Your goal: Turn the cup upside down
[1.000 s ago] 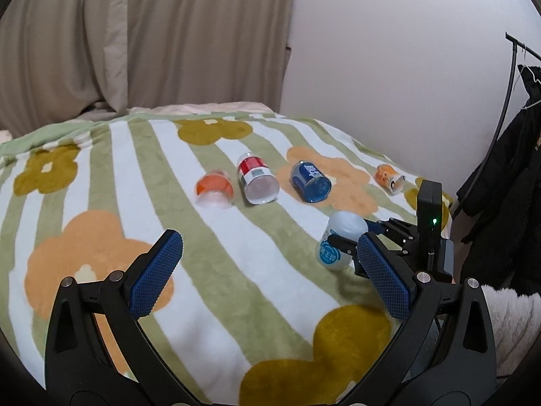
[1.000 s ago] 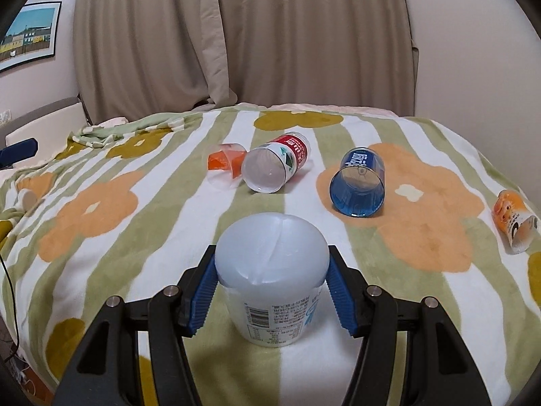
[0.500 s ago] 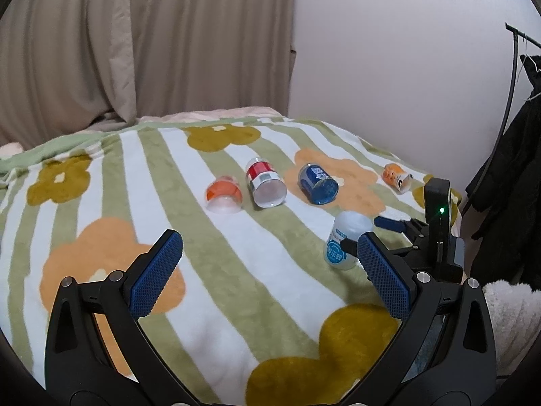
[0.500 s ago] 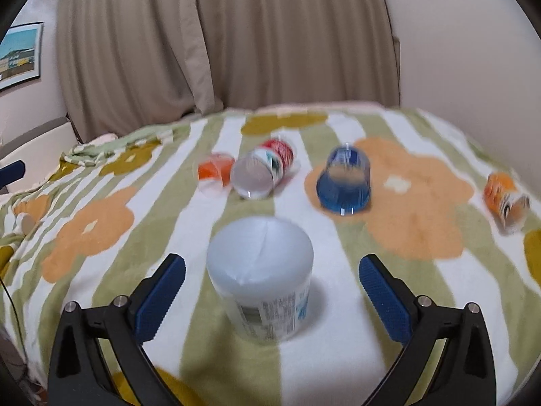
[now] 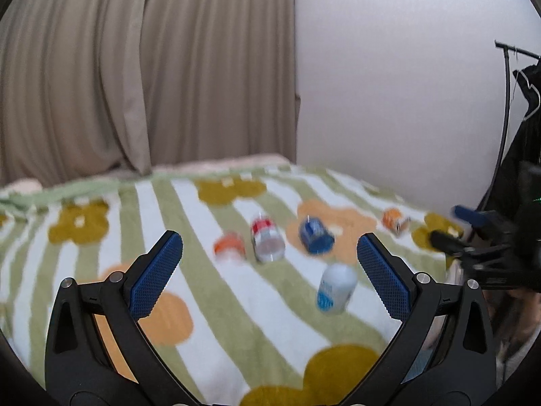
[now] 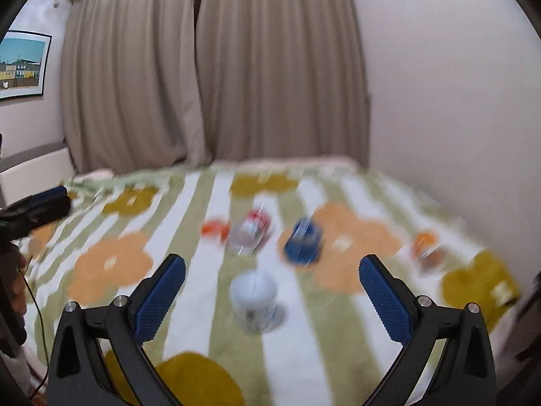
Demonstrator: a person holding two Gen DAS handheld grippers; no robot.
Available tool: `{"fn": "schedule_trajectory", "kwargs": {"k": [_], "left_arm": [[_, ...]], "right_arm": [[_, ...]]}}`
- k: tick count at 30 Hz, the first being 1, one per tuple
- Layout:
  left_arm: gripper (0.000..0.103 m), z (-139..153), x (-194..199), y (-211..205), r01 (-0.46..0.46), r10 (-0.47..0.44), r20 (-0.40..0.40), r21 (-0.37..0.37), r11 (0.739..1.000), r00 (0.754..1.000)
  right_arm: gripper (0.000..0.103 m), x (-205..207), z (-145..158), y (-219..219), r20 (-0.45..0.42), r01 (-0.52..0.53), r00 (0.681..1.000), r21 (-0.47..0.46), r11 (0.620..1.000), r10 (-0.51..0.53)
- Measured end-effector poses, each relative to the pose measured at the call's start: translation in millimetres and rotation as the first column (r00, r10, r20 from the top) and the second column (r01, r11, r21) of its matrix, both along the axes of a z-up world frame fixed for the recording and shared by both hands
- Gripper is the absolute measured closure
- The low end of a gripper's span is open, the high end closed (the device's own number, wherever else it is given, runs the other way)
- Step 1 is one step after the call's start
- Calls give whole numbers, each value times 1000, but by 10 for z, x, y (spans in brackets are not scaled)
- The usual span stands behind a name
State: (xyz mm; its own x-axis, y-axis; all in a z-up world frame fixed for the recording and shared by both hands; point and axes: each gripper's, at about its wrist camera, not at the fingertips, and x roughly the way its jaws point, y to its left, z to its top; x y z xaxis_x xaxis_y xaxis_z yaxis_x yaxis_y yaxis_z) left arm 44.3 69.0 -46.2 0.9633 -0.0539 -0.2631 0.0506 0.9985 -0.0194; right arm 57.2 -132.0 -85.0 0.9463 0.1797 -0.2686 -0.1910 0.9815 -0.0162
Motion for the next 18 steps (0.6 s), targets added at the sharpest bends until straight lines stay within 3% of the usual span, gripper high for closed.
{"fn": "schedule_trajectory", "kwargs": {"k": [3, 8, 12, 18], "left_arm": [[0, 328, -44, -130, -23, 21, 82, 25, 999, 996], [0, 566, -186, -351, -78, 68, 176, 47, 996, 982], [0, 443, -218, -431, -65, 63, 140, 11, 998, 988], [0, 348, -189, -528, -35, 33, 103, 26, 999, 994]], "right_arm": [[0, -257, 374, -99, 75, 82, 994, 1, 997, -82], [0, -498, 662, -300, 73, 159, 984, 55, 986, -163], [0, -711, 593, -374, 94, 229, 967, 71, 971, -235], [0, -745, 553, -378, 89, 298, 950, 36, 954, -300]]}}
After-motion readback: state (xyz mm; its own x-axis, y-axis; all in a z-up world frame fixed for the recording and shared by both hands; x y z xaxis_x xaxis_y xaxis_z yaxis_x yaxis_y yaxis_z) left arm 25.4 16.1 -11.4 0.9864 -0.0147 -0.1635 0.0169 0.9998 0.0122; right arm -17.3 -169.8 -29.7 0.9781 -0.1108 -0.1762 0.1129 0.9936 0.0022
